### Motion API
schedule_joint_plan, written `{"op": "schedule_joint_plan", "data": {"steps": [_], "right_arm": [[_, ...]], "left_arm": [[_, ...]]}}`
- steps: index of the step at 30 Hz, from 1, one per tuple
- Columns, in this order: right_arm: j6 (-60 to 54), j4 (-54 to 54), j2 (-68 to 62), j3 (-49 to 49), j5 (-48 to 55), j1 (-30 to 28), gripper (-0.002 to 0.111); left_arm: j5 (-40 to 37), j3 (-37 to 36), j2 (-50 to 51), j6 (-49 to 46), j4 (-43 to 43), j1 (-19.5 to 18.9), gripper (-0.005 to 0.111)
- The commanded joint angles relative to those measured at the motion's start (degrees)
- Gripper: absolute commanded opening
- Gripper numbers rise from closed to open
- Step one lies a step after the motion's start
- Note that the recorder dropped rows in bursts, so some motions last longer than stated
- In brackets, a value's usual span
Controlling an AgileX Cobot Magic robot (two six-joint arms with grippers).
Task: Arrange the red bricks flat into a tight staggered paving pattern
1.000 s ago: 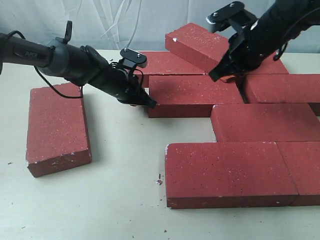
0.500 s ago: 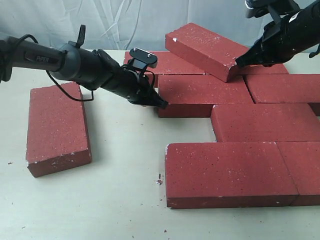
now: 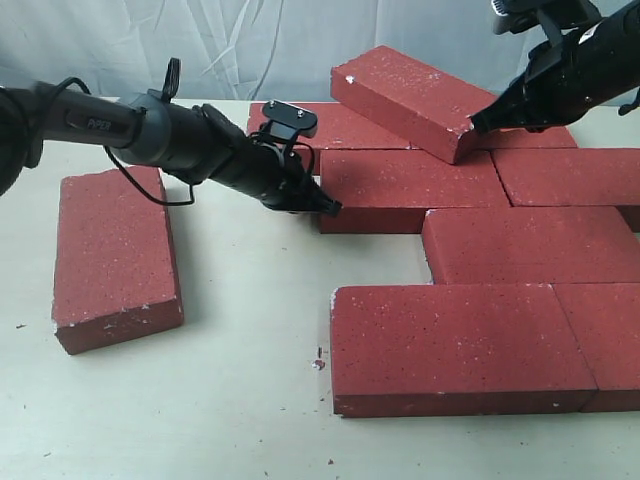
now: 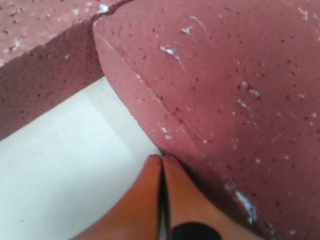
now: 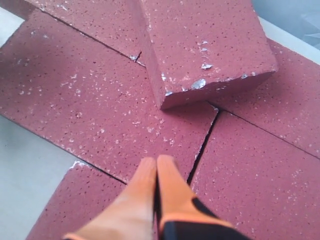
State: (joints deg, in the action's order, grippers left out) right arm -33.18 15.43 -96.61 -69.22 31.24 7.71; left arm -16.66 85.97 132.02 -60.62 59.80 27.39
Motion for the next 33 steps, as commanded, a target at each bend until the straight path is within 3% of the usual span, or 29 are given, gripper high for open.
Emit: {"op": "schedule_joint_plan", "data": {"steps": [1, 14, 22, 26, 29, 33], "right_arm": [[0.07, 0.25, 0.52, 0.2, -0.62, -0.22, -0.001], [0.07, 0.25, 0.29, 0.2, -0.61, -0.22, -0.001], [0.07, 1.16, 0.29, 0.31, -1.76, -0.22, -0.001], [0.07, 2.58, 0.17, 0.31, -1.88, -0.22, -0.001], [0.07, 5.52, -0.11, 0.31, -1.88, -0.22, -0.001], [-0.03, 10.13, -0.25, 0.31, -1.49, -0.22, -0.001]], "left_arm": [[-2.93, 1.47, 1.44, 0.07, 0.68, 0.3, 0.0], [-4.0, 1.96, 1.56, 0.47, -1.49, 0.09, 0.0], [-5.53, 1.96, 0.29, 9.6, -13.15, -3.62, 0.0], [-7.69, 1.96, -1.76, 9.59, -14.73, -5.29, 0.0], [-10.88, 1.96, -5.64, 9.59, -16.29, -6.75, 0.0], [-17.12, 1.96, -12.36, 13.01, -24.53, -9.19, 0.0]]}}
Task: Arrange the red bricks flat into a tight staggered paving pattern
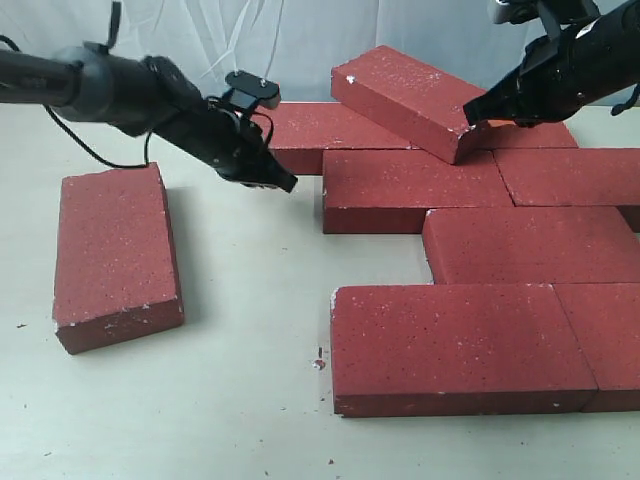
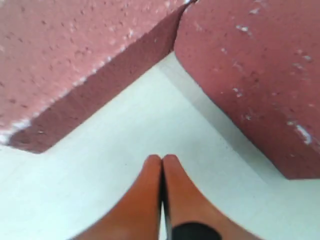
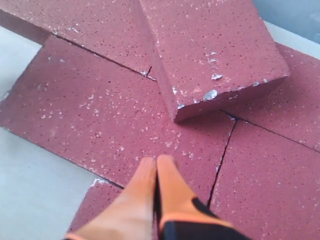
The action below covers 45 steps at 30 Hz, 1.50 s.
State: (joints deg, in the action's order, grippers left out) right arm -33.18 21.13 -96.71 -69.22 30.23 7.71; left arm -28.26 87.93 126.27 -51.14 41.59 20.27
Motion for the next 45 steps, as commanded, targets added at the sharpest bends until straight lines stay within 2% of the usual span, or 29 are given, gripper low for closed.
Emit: {"op": "schedule_joint_plan", "data": {"steps": [1, 4, 6, 7, 8, 10, 15, 18, 20, 28, 35, 42, 45], "right_arm": [[-2.49, 7.7, -0.15, 0.31, 0.8, -0.22, -0.001], [-9.23, 13.13, -0.15, 0.31, 3.92, 1.48, -0.001], [-12.56, 15.72, -0.15, 0.31, 6.03, 4.22, -0.001], [-14.85, 16.68, -0.15, 0.31, 8.36, 6.75, -0.001], [-15.81, 16.68, -0.15, 0.31, 9.51, 7.95, -0.001], [-22.07, 16.92, -0.15, 0.31, 13.55, 14.12, -0.001], [-32.52, 16.92, -3.99, -1.54, 11.95, 28.47, -0.001], [-32.6, 15.64, -10.27, -7.58, 19.63, 35.16, -0.001], [-32.74, 14.82, -14.2, -10.65, 21.23, 38.07, -0.001], [-32.74, 14.41, -23.8, -17.0, 16.62, 43.34, -0.001], [-32.74, 14.0, -29.4, -20.42, 14.29, 44.31, -0.001], [-31.67, 14.0, -33.87, -25.62, 14.4, 44.31, -0.001], [-31.52, 13.88, -34.29, -26.5, 14.28, 44.31, -0.001]], "left_arm": [[-8.06, 0.0, -9.89, 7.65, -9.84, -3.79, 0.0], [-13.01, 0.0, -14.66, 13.52, -15.25, -7.26, 0.0], [-16.36, 0.0, -17.25, 19.44, -23.49, -9.32, 0.0], [-18.37, 0.0, -17.9, 24.54, -30.35, -10.25, 0.0], [-19.02, 0.0, -17.9, 26.52, -32.87, -10.61, 0.0], [-19.51, -0.12, -17.47, 33.17, -41.26, -11.84, 0.0], [-13.75, -0.95, -16.73, 40.11, -43.1, -16.04, 0.0], [-11.99, -0.69, -14.31, 40.29, -45.08, -19.14, 0.0], [-13.89, 0.81, -11.67, 40.29, -46.3, -20.2, 0.0], [-15.05, 8.03, -3.34, 40.44, -46.19, -21.25, 0.0], [-15.56, 13.75, 2.28, 40.44, -45.92, -21.25, 0.0], [-15.22, 14.31, 4.99, 39.04, -43.55, -21.25, 0.0], [-15.55, 14.31, 5.33, 35.48, -40.17, -21.25, 0.0]]}}
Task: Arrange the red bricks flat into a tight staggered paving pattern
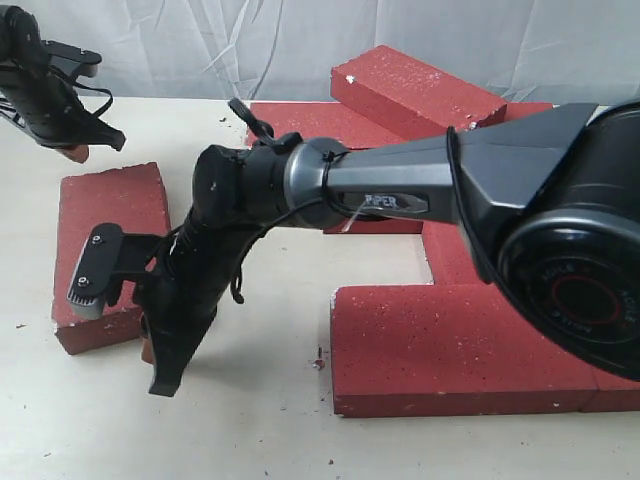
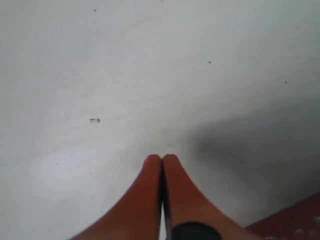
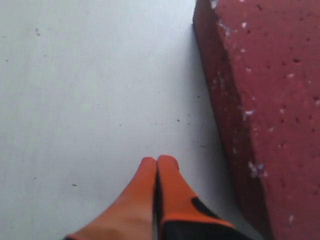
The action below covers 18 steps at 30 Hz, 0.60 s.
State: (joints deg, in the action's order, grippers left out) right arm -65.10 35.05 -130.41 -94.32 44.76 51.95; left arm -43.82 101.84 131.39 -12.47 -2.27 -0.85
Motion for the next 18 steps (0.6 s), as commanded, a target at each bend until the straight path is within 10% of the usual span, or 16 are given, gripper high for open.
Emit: {"op": "schedule_joint_plan", "data": {"steps": [1, 18], "right_arm": [[0.5, -0.02, -0.54, -1.39, -0.43, 0.07, -0.001], [13.34, -15.06, 0.14, -1.39, -10.13, -0.87, -0.001]], "left_arm": [[-0.25, 0.41, 0.26, -4.78, 4.74, -0.14, 0.0], [-17.1, 0.41, -1.09, -10.18, 1.32, -0.14, 0.0]]}}
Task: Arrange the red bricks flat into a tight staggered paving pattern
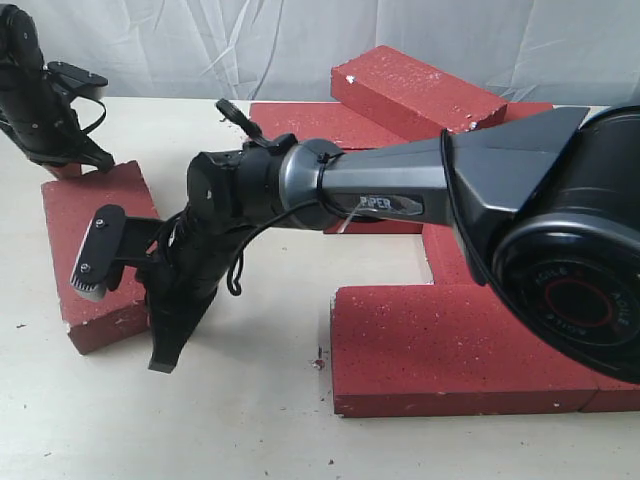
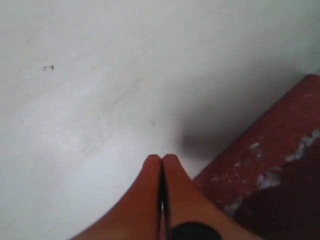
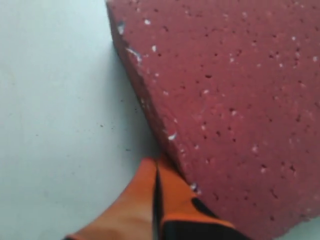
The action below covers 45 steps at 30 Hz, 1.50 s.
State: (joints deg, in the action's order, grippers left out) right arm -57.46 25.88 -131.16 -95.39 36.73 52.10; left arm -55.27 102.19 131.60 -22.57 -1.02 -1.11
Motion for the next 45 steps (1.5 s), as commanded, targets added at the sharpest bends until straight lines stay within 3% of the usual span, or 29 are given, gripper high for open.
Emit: {"op": "schedule_joint_plan", "data": {"steps": [1, 9, 13, 20, 26, 31, 33, 35, 36, 38, 41, 45], "right_arm": [[7.24, -6.58, 1.49, -0.32, -1.6, -1.66, -0.001], [9.71, -6.38, 8.41, -0.32, 5.91, -10.04, -0.001], [9.79, -5.93, 10.98, -0.32, 8.84, -14.18, -0.001], [11.37, -9.26, 10.31, -0.32, 12.98, -16.39, -0.001], [19.36, -13.27, 12.19, -0.32, 14.13, -19.6, -0.001], [24.13, -10.51, 16.41, 3.9, 16.28, -25.73, -0.001], [22.37, -7.12, 19.21, 9.35, 13.42, -28.41, -0.001], [14.56, 0.8, 25.15, 19.14, 5.18, -30.57, -0.001], [7.6, 6.67, 28.84, 24.54, 3.65, -30.75, -0.001], [-0.86, 10.04, 32.24, 27.47, 5.64, -30.63, -0.001], [-1.58, 10.67, 34.83, 27.47, 7.52, -30.63, -0.001], [-1.46, 11.35, 34.72, 27.61, 5.79, -30.63, -0.001]], "left_arm": [[-6.76, 0.05, -1.57, -0.09, 0.07, 0.12, 0.0], [-14.69, 0.05, -5.38, 0.04, 0.07, 0.12, 0.0], [-14.69, -0.53, -6.83, 0.71, 1.38, 0.12, 0.0], [-14.69, -8.61, -9.89, 0.97, 7.37, 0.12, 0.0], [-14.69, -15.2, -15.12, 1.25, 4.94, 0.0, 0.0], [-2.23, -17.4, -24.36, 5.51, 1.02, -1.3, 0.0], [2.99, -19.04, -27.9, 5.41, 3.09, -1.3, 0.0], [8.25, -20.22, -29.38, 0.25, 10.36, -0.03, 0.0], [10.8, -20.22, -27.96, -1.07, 14.18, 1.26, 0.0], [13.65, -19.02, -23.12, -0.64, 10.4, 4.38, 0.0], [13.94, -13.78, -13.96, 4.65, 3.19, 7.66, 0.0], [15.46, -6.08, -6.5, 5.0, 3.55, 9.31, 0.0]]}}
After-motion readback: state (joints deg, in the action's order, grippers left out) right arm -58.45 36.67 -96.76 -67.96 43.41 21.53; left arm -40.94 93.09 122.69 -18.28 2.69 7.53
